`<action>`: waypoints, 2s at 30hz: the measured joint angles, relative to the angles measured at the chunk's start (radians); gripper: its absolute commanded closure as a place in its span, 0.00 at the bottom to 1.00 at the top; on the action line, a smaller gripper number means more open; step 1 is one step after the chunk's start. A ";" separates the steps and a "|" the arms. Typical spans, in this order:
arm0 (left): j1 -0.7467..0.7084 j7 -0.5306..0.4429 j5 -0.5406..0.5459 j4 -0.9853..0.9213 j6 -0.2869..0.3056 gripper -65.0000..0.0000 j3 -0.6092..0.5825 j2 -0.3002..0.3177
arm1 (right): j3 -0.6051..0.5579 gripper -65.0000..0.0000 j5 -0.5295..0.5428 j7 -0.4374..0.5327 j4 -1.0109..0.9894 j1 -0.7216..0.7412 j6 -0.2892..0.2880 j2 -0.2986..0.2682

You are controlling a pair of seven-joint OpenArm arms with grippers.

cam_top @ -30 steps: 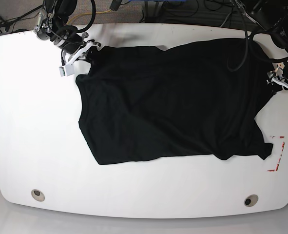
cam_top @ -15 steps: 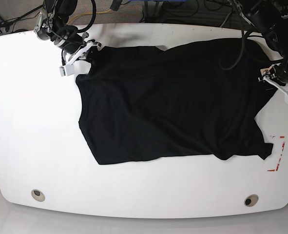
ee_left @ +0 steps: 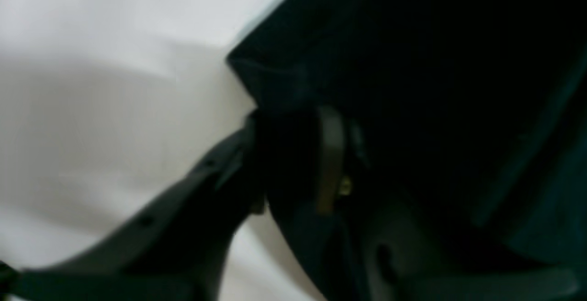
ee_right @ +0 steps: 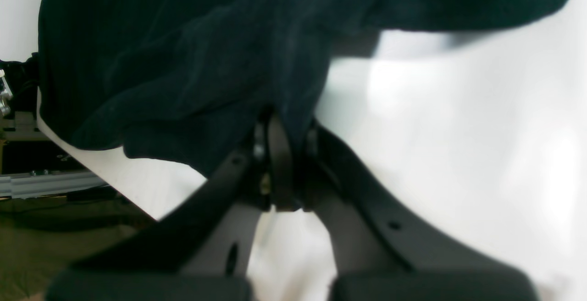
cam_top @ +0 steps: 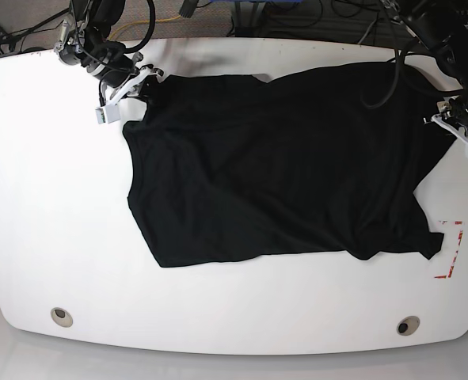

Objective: Fold the T-shirt properly
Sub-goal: 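Lift the held edge with both grippers and swing it toward the robot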

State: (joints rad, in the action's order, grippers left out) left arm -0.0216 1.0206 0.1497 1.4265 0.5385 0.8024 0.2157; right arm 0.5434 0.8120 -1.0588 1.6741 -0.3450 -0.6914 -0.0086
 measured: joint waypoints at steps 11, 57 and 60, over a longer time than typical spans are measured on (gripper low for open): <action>0.003 -0.019 0.012 -0.028 0.000 1.00 0.006 0.010 | 0.001 1.00 0.000 0.000 0.000 -0.003 0.000 0.000; 0.408 0.077 -0.029 0.526 0.049 1.00 -0.337 -0.095 | -0.099 1.00 0.004 -0.019 -0.282 0.713 -0.008 -0.332; 0.494 0.114 -0.051 0.526 0.034 1.00 -0.333 -0.112 | -0.142 1.00 -0.013 -0.027 -0.352 0.808 -0.002 -0.368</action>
State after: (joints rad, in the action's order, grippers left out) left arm 0.4728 1.1343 0.0990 1.9522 0.5724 0.4690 0.1040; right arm 0.4019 0.7986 -1.0863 1.3220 0.4633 -0.6933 -0.3767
